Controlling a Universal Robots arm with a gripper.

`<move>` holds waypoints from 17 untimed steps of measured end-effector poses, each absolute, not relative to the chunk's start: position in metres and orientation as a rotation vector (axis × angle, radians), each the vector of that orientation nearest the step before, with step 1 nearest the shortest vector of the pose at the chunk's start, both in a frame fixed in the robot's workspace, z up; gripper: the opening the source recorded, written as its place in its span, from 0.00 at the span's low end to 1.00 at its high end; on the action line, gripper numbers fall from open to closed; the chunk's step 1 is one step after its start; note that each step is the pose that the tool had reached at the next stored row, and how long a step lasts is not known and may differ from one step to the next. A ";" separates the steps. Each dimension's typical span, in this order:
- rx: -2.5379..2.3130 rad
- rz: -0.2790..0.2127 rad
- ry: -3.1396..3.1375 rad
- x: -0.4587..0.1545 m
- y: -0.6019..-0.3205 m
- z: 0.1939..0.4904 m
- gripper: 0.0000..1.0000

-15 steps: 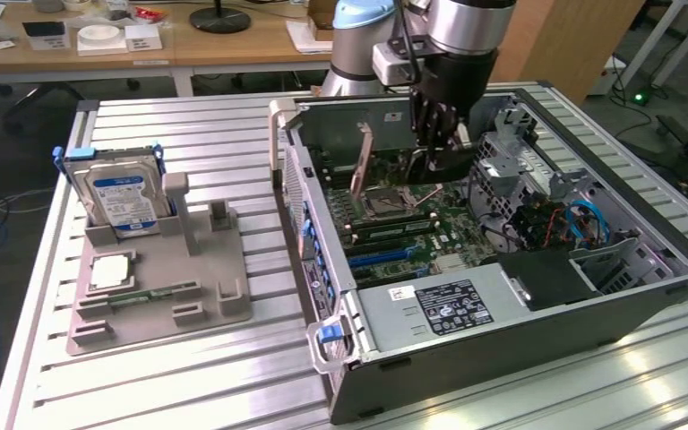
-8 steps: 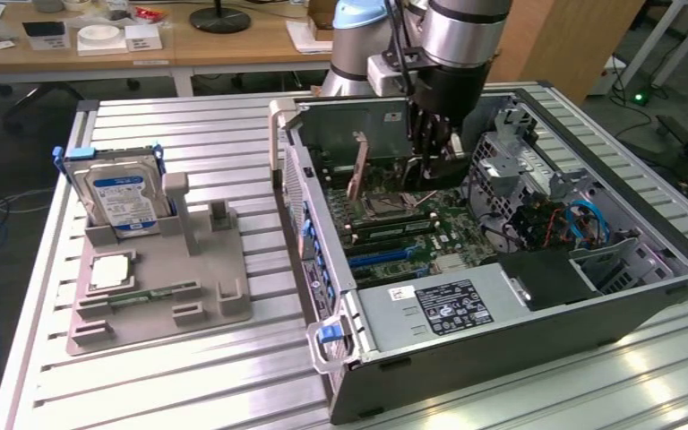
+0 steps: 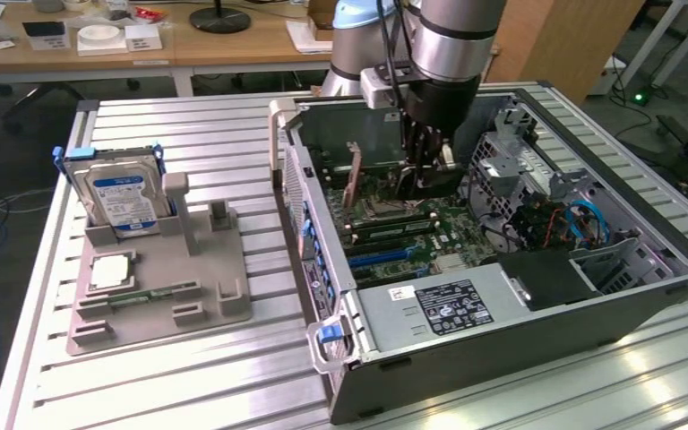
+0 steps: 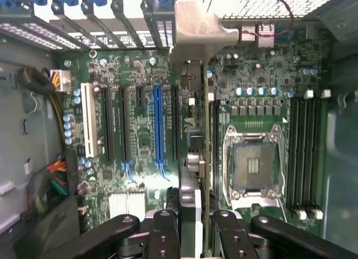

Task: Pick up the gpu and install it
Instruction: 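Insert the gpu into the slot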

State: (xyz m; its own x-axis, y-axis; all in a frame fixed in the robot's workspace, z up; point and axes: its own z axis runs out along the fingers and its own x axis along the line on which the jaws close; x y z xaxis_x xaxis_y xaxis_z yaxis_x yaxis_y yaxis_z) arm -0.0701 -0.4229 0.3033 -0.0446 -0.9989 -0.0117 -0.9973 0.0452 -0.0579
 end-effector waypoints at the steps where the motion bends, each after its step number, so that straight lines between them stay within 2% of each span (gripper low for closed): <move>1: -2.137 -0.053 2.236 -0.071 -0.423 0.301 0.28; 17: -2.129 -0.071 2.227 -0.077 -0.429 0.283 0.28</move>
